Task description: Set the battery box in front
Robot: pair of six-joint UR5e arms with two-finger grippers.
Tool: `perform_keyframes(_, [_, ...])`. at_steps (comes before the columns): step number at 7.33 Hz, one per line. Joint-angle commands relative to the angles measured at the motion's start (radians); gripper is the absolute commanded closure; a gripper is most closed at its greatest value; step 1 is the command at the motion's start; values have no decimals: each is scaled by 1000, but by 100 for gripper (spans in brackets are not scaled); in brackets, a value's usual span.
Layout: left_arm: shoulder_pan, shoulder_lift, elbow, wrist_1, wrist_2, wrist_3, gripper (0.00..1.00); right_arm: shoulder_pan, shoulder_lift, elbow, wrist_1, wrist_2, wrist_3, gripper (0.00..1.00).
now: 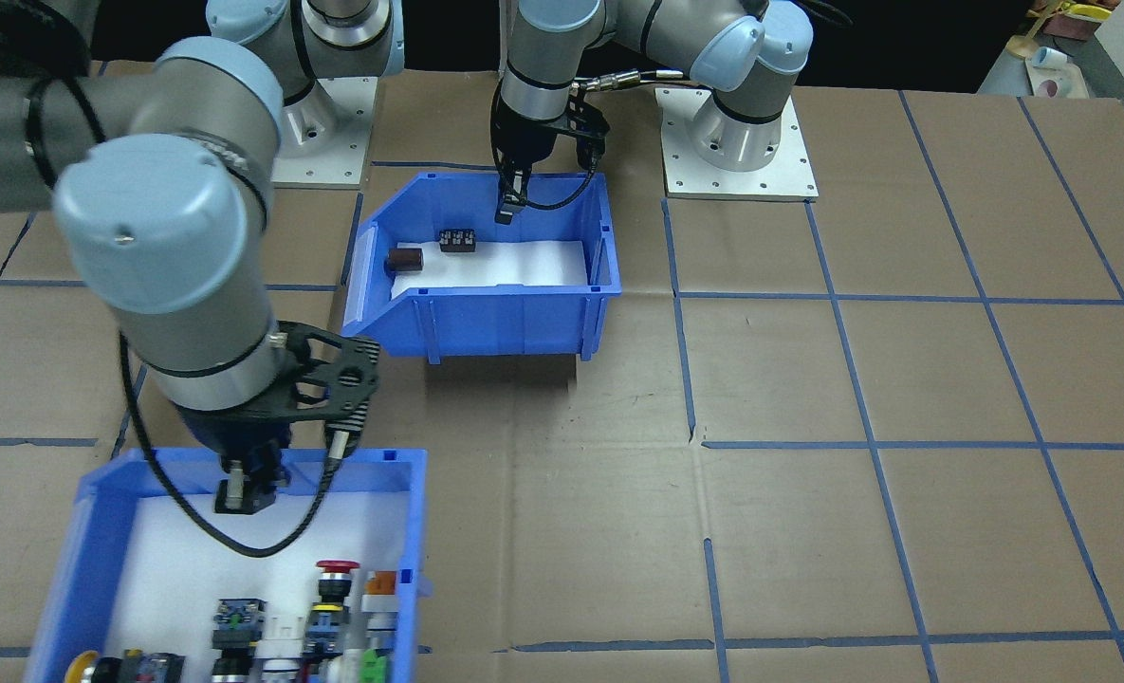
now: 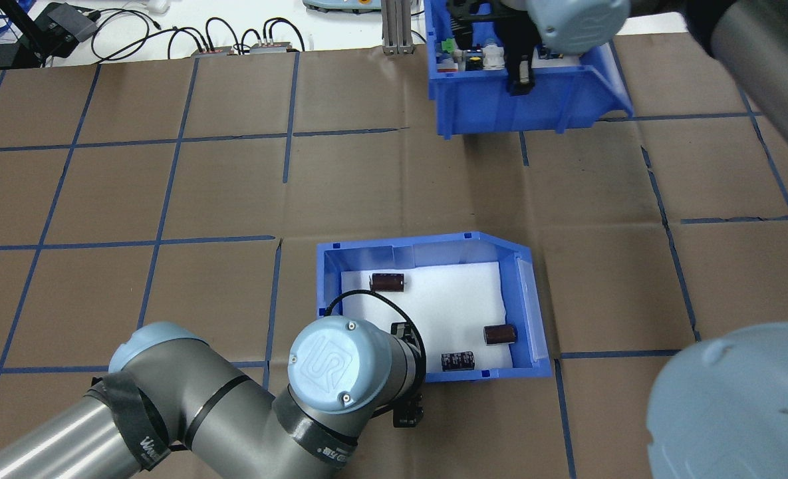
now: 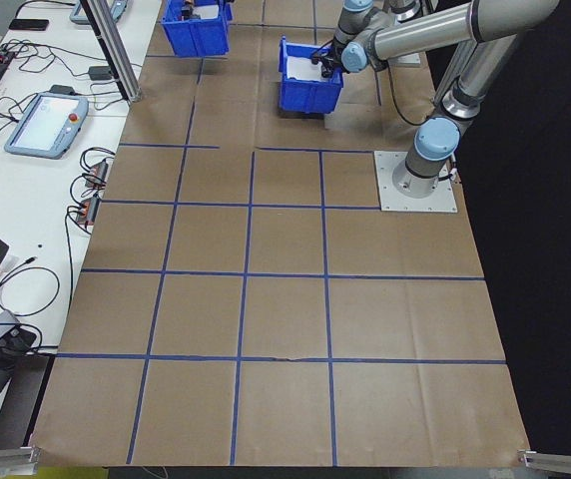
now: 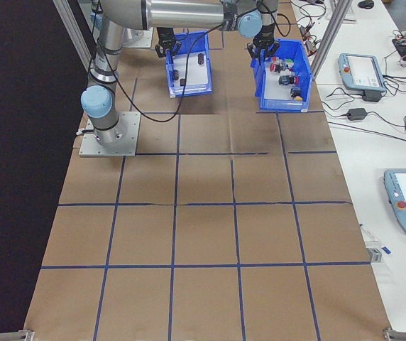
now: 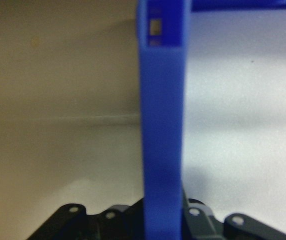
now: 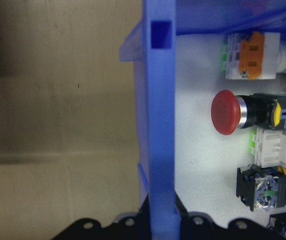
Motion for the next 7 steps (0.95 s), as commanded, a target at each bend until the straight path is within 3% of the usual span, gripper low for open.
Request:
perform_keyframes(1, [45, 19, 80, -148, 9, 91, 100, -120, -65, 69, 3, -1, -71, 96])
perform_keyframes(4, [283, -15, 169, -266, -7, 317, 100, -255, -120, 186, -6, 5, -225, 96])
perform_keyframes(7, [385, -160, 327, -283, -8, 452, 100, -310, -171, 295, -20, 9, -307, 96])
